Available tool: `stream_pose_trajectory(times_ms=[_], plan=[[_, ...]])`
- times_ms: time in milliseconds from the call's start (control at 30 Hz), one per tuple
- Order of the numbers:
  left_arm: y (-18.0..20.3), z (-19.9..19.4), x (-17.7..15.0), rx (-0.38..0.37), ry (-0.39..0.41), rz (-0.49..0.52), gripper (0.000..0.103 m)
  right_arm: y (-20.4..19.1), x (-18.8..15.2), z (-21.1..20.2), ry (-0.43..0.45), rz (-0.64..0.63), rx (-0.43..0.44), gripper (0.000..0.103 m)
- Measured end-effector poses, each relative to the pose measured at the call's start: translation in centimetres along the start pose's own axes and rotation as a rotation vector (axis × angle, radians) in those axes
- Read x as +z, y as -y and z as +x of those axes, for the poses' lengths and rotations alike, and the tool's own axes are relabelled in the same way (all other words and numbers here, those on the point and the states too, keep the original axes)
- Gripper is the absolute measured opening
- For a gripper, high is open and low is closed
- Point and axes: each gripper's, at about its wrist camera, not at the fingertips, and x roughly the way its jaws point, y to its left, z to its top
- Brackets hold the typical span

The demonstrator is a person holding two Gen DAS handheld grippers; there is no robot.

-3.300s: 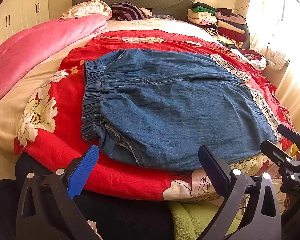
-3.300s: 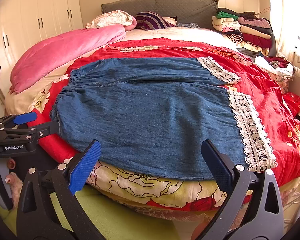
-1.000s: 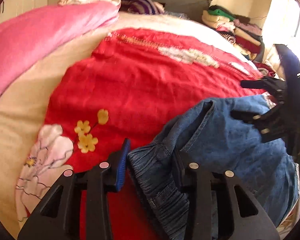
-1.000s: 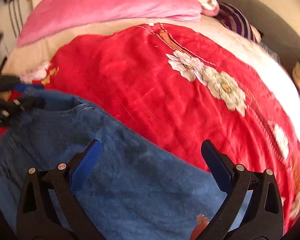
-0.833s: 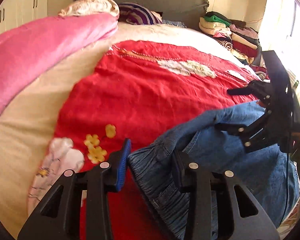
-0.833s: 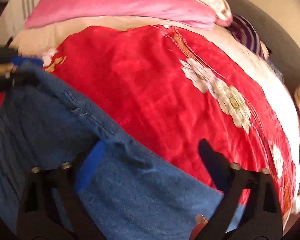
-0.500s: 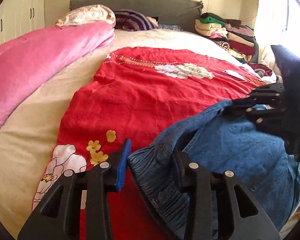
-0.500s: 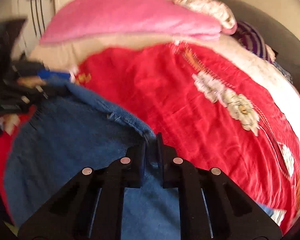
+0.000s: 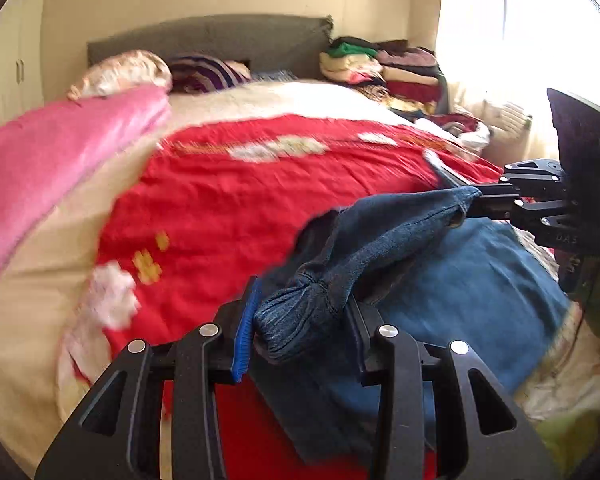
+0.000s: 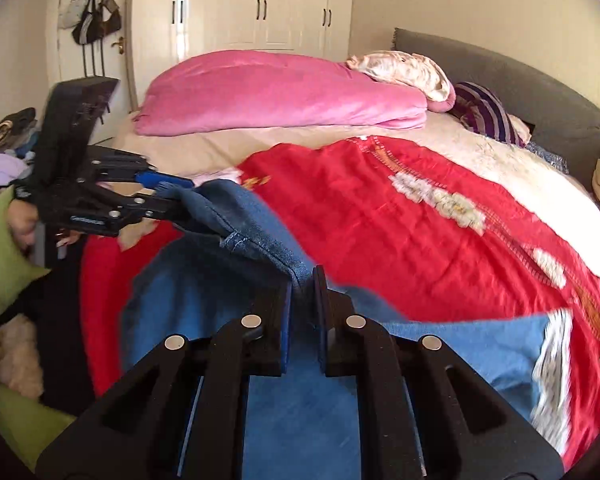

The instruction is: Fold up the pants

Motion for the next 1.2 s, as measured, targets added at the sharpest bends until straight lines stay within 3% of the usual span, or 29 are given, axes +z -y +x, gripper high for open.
stream_pose_trajectory(times_ms=[233, 433, 567, 733, 933, 967, 1100, 1200], plan=[[1.6, -1.5, -4.3, -0.034, -0.08, 0.03, 0.037, -4.0, -4.4, -1.7, -0.069, 0.018, 0.07, 0.005], [2.1, -2.1, -5.3, -0.018, -0.098, 0.035, 0.039, -6.3, -6.2, -2.6, -0.084, 0.028, 0.109, 0.005], [2.2, -1.5, -5.6, 0.006, -0.123, 0.038, 0.04, -8.0, -7.7, -2.1, -0.144, 0.008, 0.12, 0.005], [2.0, -2.2, -6.1, 0.032, -0.153, 0.054, 0.055, -9.1, -8.8, -0.9, -0.177, 0.003, 0.126, 0.005], [-0.8, -4.5, -7.4, -0.01, -0.149, -0.068, 0.062, -9.0, -9.0, -0.8, -0.167, 0.021, 0.131, 0.005], [-0.9, -4.7, -7.4, 0.001, -0.145, -0.076, 0.062, -9.0, -9.0, -0.8, -0.167, 0.023, 0.128, 0.005], [-0.6, -6.1, -6.8, 0.008, -0.1, -0.085, 0.034, -9.2, -9.2, -0.5, -0.152, 0.026, 0.089, 0.005], [0.5, -6.4, -6.0, -0.01, -0.077, -0.083, 0.031, -9.6, -9.7, 0.0, -0.177, 0.008, 0.089, 0.006]])
